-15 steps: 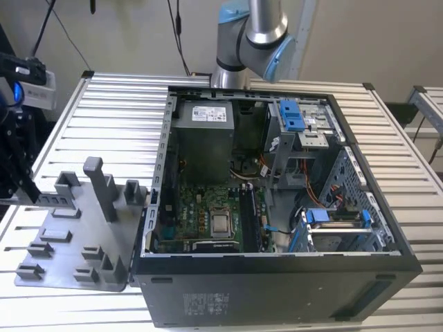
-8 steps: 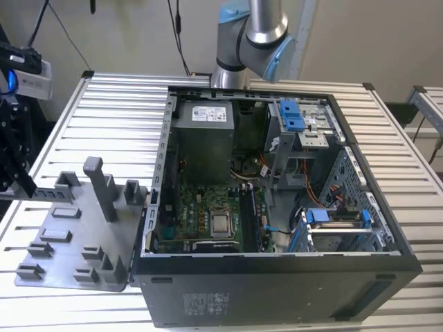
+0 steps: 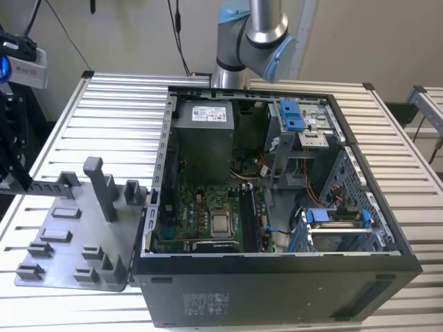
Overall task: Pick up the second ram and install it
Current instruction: 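Pick up the second ram and move it above second insertion slot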
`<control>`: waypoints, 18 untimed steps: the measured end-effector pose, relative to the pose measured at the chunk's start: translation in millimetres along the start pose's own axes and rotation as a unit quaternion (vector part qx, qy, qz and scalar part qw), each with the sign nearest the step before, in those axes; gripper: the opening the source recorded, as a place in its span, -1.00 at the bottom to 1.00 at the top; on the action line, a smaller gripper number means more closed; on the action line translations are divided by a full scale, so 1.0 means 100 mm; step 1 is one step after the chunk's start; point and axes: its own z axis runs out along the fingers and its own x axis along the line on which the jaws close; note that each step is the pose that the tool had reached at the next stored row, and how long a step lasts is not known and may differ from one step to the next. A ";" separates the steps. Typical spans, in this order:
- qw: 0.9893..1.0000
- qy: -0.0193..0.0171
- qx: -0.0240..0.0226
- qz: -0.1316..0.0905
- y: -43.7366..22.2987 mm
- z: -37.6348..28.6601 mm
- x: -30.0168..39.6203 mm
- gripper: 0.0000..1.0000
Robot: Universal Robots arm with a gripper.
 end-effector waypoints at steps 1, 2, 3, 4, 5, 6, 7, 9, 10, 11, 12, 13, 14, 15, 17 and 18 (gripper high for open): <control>1.000 0.000 0.000 0.000 0.000 -0.012 0.000 -0.72; 1.000 0.000 0.000 0.000 -0.001 -0.023 0.000 -0.72; 1.000 0.000 0.000 0.000 0.000 -0.034 -0.001 -0.72; 1.000 0.000 0.000 0.000 -0.001 -0.045 -0.001 -0.72; 1.000 0.000 0.000 0.000 -0.001 -0.056 -0.001 -0.72; 1.000 0.000 0.000 0.000 -0.001 -0.067 -0.001 -0.72; 1.000 0.000 0.000 0.000 -0.001 -0.076 -0.002 -0.72; 1.000 0.000 0.000 0.000 -0.001 -0.092 -0.006 -0.72; 1.000 0.000 0.000 0.000 -0.001 -0.100 -0.009 -0.72; 1.000 0.000 0.000 0.000 -0.001 -0.105 -0.012 -0.72; 1.000 0.001 0.000 0.000 -0.001 -0.113 -0.016 -0.72; 1.000 0.001 0.000 0.000 0.000 -0.121 -0.020 -0.72; 1.000 0.001 0.000 0.000 0.000 -0.128 -0.024 -0.72; 1.000 0.001 0.000 0.000 0.000 -0.134 -0.028 -0.72; 1.000 0.001 0.000 0.000 0.000 -0.147 -0.030 -0.72; 1.000 0.001 0.000 0.000 0.000 -0.157 -0.031 -0.72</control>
